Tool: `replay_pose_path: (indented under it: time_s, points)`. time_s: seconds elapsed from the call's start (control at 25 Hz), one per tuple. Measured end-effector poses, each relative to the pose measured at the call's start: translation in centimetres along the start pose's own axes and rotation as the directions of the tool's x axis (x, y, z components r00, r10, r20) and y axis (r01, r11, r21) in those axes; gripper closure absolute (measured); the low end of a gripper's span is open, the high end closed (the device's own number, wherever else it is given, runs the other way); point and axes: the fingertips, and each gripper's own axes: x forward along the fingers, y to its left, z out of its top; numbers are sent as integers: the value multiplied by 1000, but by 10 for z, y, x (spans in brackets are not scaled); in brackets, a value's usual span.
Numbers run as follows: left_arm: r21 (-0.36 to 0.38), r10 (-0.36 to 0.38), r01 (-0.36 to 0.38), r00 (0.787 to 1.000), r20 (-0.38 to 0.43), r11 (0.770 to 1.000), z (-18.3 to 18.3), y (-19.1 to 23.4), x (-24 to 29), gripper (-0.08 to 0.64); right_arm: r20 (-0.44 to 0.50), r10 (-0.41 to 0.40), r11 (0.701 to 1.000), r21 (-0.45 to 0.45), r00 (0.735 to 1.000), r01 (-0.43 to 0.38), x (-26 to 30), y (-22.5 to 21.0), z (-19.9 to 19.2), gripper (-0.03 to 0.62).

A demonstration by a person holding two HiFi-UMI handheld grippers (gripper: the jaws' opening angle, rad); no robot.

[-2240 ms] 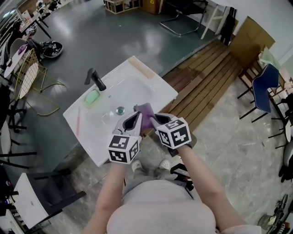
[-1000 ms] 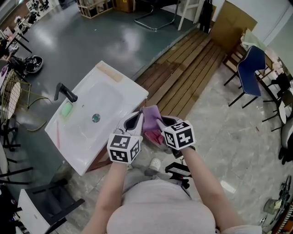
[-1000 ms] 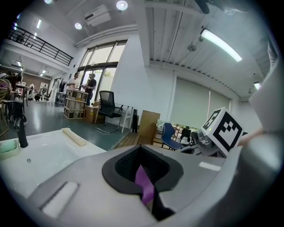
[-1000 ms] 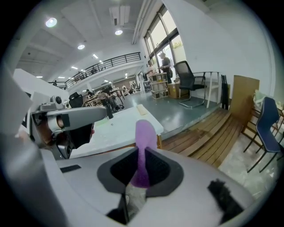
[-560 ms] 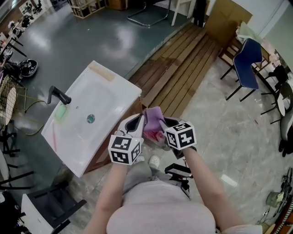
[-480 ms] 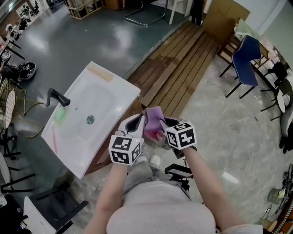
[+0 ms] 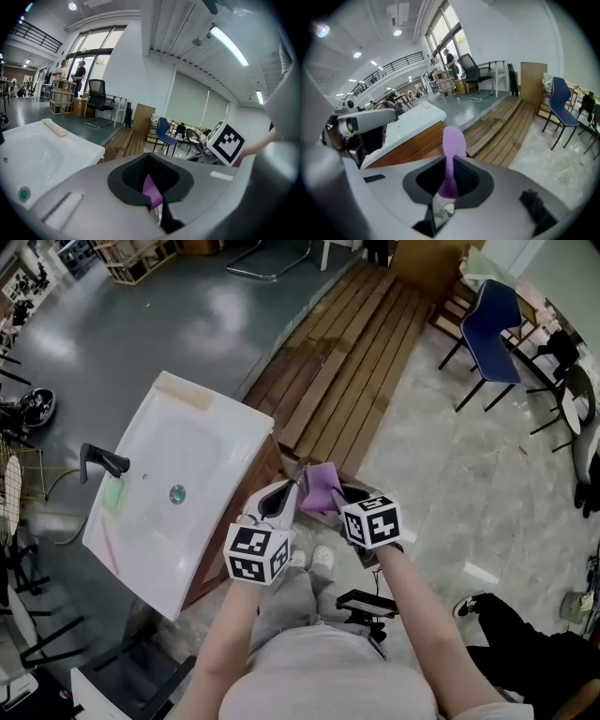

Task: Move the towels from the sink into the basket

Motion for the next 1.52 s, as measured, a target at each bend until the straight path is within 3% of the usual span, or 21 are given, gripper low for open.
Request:
replay_pose_path:
  time_s: [0.6, 0.92, 1.32, 1.52]
  points:
    - [-6, -48, 48, 995, -90, 999, -43, -5, 27, 555, -108, -47, 994, 91, 993, 57, 40, -40, -70, 537]
    - [-28, -71, 68, 987, -146, 997, -71, -6, 36, 555, -179, -87, 977, 179, 980, 119, 75, -69, -107, 537]
    - [-55, -52, 44, 985, -163, 998, -80, 3, 39, 555, -218, -181, 957, 187, 959, 223, 110, -102, -130, 537]
    - [-76, -56, 41, 977, -207, 996, -91, 10, 69, 555, -249, -179, 958, 177, 952, 226, 119, -106, -139, 537]
